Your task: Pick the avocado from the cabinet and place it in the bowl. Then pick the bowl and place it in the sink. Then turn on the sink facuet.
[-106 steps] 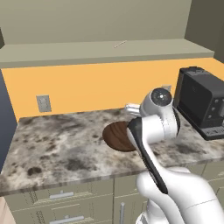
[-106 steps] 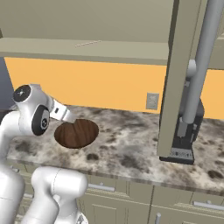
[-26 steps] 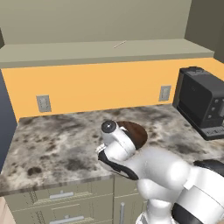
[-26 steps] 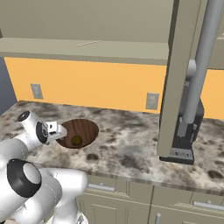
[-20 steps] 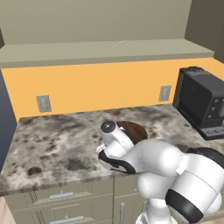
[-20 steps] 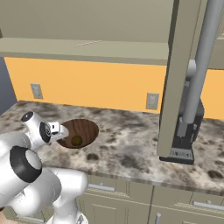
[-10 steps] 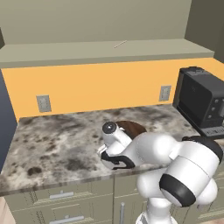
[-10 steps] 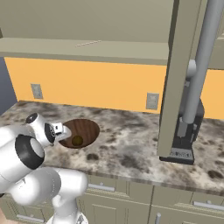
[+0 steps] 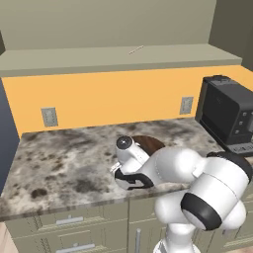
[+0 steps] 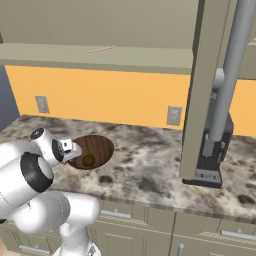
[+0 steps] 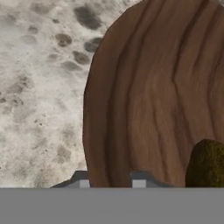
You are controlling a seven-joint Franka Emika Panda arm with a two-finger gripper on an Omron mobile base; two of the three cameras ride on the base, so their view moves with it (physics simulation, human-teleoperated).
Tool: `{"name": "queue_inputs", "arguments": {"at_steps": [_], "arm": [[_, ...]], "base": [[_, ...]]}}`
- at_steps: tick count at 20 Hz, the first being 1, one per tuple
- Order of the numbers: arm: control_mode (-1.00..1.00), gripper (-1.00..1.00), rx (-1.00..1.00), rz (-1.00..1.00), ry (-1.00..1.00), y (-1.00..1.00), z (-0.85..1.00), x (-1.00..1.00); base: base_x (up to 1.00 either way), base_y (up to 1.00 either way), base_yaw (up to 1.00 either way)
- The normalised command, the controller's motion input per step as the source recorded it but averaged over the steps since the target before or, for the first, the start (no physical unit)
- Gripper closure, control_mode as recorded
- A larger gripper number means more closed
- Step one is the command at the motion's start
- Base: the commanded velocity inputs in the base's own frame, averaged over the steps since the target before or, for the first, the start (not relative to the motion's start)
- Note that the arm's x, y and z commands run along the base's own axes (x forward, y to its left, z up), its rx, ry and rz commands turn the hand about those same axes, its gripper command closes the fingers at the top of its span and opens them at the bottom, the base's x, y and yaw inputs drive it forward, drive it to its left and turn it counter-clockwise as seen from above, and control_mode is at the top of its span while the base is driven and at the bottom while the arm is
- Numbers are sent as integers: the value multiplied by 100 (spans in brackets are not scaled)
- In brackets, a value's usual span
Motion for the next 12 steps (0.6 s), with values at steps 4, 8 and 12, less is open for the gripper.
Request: {"name": "queue_inputs", "arguments": {"at_steps": [4, 8, 12], "arm": [[-100, 100, -1, 0, -3, -20, 42, -41], [-100, 100, -19, 6, -7, 0, 92, -73], [-100, 100, -27, 19, -15, -3, 100, -97]], "base": [[0, 0, 0], [0, 0, 0], [0, 0, 0]]}}
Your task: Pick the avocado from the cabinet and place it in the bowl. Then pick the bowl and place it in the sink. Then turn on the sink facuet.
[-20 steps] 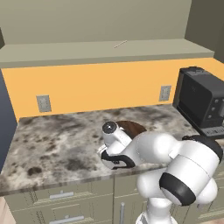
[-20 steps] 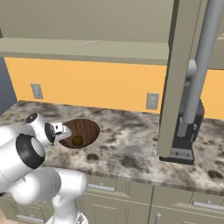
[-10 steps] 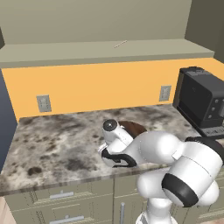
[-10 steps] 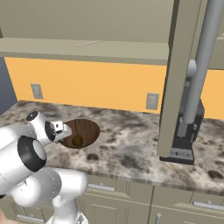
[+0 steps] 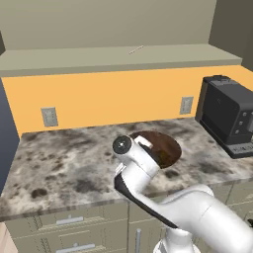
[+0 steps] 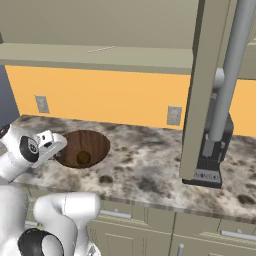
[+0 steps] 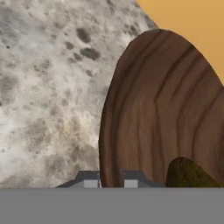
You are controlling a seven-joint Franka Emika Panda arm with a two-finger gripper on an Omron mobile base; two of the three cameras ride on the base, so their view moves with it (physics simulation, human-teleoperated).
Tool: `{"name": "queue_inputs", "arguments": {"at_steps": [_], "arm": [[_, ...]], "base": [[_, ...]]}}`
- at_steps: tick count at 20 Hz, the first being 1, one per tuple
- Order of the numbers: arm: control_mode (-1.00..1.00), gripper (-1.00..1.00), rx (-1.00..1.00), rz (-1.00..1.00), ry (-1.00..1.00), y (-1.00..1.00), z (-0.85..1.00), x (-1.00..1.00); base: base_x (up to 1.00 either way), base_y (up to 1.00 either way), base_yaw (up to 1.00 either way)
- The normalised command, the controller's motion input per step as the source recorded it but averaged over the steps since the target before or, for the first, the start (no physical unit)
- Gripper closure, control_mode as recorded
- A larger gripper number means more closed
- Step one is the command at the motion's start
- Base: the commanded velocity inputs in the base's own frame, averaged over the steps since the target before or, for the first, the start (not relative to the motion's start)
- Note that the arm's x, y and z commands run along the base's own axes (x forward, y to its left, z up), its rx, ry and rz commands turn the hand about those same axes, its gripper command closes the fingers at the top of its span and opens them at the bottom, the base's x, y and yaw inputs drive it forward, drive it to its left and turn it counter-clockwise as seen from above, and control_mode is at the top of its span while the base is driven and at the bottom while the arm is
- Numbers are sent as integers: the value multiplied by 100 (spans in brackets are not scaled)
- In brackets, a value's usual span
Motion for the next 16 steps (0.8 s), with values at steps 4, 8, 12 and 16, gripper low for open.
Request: {"name": "queue_inputs", "arguments": {"at_steps": [4, 8, 12, 16], "arm": [[-100, 100, -36, 30, -4, 0, 100, -92], [-100, 100, -32, 44, -1, -3, 100, -78], [-100, 100, -22, 46, 0, -8, 100, -86], [-100, 100, -12, 44, 8, -5, 95, -72]], "base": [[0, 0, 0], [0, 0, 0], [0, 0, 0], [0, 0, 0]]}}
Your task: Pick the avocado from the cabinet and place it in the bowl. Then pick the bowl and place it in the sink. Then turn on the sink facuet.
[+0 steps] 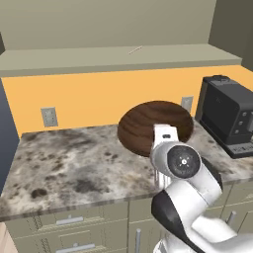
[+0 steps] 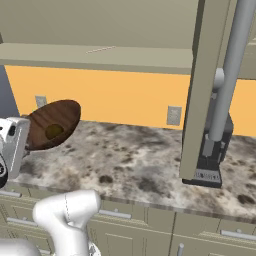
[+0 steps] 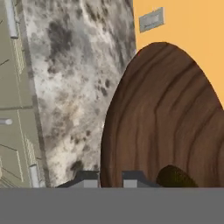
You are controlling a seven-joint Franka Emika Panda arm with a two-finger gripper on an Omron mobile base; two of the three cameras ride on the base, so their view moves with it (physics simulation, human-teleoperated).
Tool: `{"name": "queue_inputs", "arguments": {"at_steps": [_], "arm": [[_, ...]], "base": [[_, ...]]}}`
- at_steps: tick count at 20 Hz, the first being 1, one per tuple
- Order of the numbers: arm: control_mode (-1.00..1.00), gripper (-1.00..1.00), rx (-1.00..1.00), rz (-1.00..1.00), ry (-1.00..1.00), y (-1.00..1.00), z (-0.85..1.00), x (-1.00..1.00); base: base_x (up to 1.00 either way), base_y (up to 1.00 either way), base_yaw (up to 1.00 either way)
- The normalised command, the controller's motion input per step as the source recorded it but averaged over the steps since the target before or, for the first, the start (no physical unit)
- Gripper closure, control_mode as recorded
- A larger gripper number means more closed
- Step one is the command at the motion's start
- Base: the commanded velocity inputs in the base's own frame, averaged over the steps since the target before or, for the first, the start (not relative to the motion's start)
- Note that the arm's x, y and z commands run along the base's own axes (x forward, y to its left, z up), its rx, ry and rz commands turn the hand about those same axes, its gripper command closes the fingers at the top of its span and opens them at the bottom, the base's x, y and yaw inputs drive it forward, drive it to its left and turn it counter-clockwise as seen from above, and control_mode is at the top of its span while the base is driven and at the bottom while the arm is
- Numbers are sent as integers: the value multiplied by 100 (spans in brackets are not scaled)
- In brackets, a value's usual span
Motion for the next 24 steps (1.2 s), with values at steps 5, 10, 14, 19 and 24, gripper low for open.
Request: {"name": "queue_inputs", "arguments": {"at_steps": [5, 10, 14, 19, 24], "arm": [[-100, 100, 5, 26, 13, -11, 41, -74], [-100, 100, 14, 0, 8, -27, 18, -45], [-100, 100, 5, -9, 0, -21, 1, -17], [-100, 100, 0, -5, 0, 0, 0, -2], [-100, 100, 0, 0, 0, 0, 0, 0]], "base": [[0, 0, 0], [0, 0, 0], [0, 0, 0], [0, 0, 0], [0, 0, 0]]}}
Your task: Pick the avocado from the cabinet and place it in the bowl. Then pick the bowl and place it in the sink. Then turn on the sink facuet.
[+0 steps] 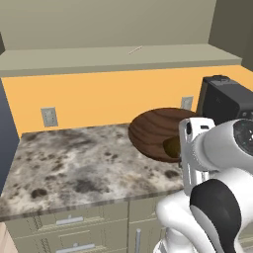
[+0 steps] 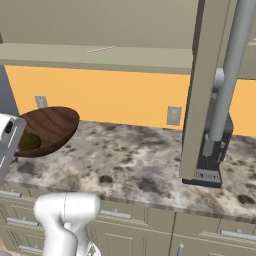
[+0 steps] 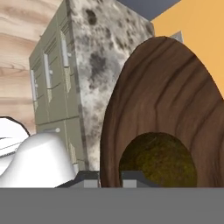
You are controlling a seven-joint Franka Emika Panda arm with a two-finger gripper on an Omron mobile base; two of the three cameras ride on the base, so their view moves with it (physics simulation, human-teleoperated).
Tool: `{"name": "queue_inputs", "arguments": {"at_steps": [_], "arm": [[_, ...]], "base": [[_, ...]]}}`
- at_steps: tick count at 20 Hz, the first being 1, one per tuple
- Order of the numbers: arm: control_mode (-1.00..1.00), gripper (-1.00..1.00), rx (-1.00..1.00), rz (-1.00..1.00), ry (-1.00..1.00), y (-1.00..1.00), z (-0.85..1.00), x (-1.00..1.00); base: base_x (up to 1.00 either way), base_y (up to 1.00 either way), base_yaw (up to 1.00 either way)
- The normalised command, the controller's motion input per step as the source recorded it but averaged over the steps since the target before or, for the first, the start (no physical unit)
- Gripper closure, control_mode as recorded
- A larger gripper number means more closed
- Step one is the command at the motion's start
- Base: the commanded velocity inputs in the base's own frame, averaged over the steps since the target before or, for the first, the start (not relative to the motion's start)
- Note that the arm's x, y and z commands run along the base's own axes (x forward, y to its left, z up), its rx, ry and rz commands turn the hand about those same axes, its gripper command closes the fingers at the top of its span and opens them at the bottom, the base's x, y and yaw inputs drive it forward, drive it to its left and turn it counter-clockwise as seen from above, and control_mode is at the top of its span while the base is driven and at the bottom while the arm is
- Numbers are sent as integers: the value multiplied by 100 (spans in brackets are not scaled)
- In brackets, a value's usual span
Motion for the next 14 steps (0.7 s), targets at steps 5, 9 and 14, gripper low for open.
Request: {"name": "queue_inputs", "arguments": {"at_steps": [5, 9, 14], "arm": [[100, 100, 0, 0, 0, 0, 0, 0], [100, 100, 0, 0, 0, 0, 0, 0], [100, 100, 0, 0, 0, 0, 0, 0]], "base": [[-29, -4, -1], [-99, -30, -7], [-94, -18, -10]]}}
